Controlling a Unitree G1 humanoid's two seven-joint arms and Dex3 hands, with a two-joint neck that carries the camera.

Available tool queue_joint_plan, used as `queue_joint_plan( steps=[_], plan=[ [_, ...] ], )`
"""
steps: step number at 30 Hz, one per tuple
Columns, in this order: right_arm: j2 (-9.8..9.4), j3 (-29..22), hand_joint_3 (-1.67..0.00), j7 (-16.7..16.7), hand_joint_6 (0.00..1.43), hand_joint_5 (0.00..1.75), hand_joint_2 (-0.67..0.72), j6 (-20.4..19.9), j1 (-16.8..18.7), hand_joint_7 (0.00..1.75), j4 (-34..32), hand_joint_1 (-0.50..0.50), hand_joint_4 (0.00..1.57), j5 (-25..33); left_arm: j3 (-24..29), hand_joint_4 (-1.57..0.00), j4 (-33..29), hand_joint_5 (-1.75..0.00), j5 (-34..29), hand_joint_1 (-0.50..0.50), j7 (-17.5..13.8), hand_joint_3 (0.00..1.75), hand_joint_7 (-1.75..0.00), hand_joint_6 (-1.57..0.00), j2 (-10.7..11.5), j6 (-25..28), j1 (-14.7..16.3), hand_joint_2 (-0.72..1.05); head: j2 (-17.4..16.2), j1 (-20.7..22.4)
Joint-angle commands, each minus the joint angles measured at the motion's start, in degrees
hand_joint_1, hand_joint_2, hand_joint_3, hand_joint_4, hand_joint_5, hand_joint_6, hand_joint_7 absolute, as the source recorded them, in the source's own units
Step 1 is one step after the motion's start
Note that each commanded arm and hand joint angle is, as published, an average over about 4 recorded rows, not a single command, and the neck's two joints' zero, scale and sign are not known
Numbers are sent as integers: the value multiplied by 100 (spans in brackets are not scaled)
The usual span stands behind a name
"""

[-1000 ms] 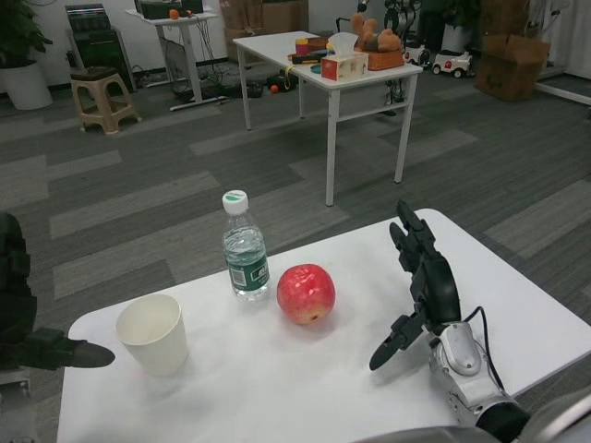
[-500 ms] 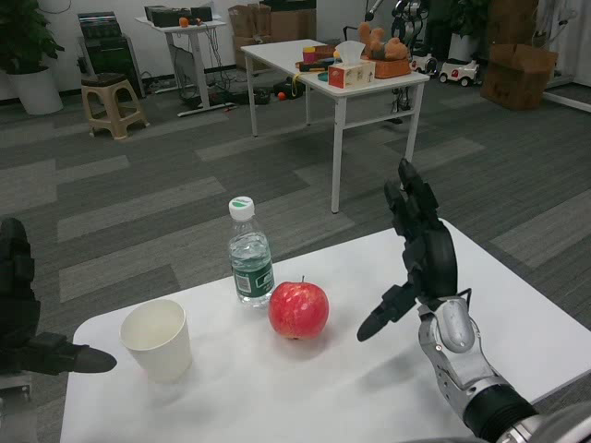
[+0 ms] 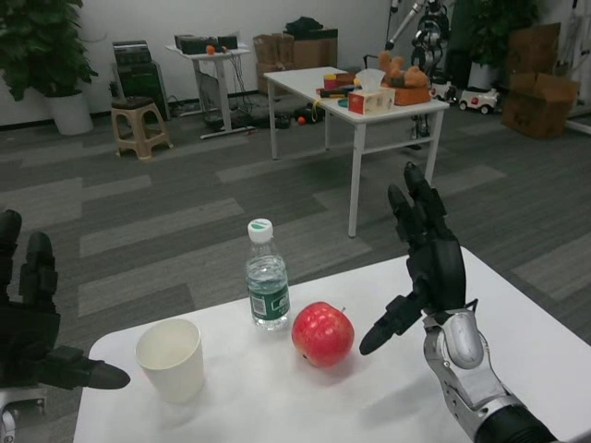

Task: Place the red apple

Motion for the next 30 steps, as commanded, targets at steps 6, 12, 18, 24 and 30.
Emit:
queue_joint_plan(
  steps=[6, 12, 18, 24, 30],
  plan=[
    [-146, 91, 0, 23, 0, 0, 72, 122, -202, 5, -48, -44, 0, 20, 53, 0, 77, 0, 17, -42, -15, 7, -42, 0, 38, -6, -181, -37, 197, 183],
    [-214, 117, 0, 97, 0, 0, 72, 179, -288, 7, -39, -42, 0, 20, 67, 0, 81, 0, 26, -41, -15, 4, -42, 0, 38, -6, -236, -37, 258, 182],
    [-216, 108, 0, 97, 0, 0, 72, 179, -325, 7, -39, -42, 0, 20, 67, 0, 81, 0, 35, -43, -15, 2, -42, 0, 38, -6, -269, -37, 290, 195],
    [-216, 95, 0, 106, 0, 0, 72, 179, -338, 7, -21, -42, 0, 20, 62, 0, 81, 0, 43, -42, -15, 4, -42, 0, 38, -6, -300, -37, 327, 282],
    [-216, 91, 0, 109, 0, 0, 72, 179, -347, 7, -21, -42, 0, 20, 49, 0, 81, 0, 43, -42, -15, 6, -42, 0, 38, -6, -300, -37, 363, 307]
  ],
)
